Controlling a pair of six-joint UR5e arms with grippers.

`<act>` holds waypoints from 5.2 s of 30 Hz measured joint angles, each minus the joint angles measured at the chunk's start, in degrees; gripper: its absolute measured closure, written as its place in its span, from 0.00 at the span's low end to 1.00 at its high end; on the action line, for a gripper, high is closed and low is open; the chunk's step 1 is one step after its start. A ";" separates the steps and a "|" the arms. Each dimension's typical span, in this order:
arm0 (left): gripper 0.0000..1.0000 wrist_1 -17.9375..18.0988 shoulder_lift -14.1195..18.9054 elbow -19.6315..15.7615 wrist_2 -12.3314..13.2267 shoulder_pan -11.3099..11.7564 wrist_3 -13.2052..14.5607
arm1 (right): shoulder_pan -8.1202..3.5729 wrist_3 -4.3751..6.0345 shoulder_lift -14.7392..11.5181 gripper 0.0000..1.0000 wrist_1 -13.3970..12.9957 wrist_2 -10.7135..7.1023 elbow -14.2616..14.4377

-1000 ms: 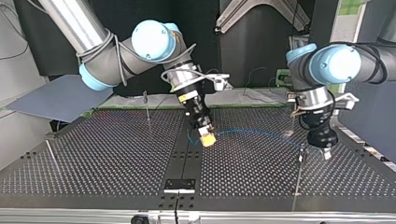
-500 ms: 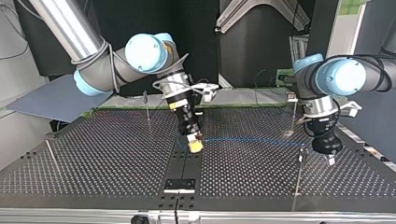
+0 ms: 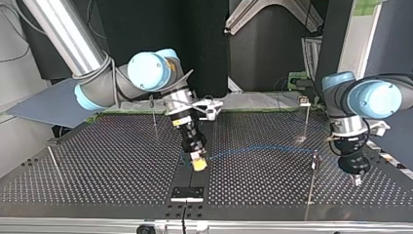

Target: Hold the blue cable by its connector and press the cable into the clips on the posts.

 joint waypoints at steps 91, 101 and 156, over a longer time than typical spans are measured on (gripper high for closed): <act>0.00 -24.57 4.08 -1.43 7.17 -2.72 4.56 | -2.22 1.19 8.12 1.00 7.40 -1.88 -12.35; 0.00 -25.99 9.18 -2.83 8.34 -2.76 4.41 | -2.06 1.08 8.12 1.00 7.79 -1.88 -12.33; 0.00 -30.34 16.96 -2.88 9.38 -5.96 13.95 | -2.01 1.02 8.13 1.00 8.14 -1.79 -12.28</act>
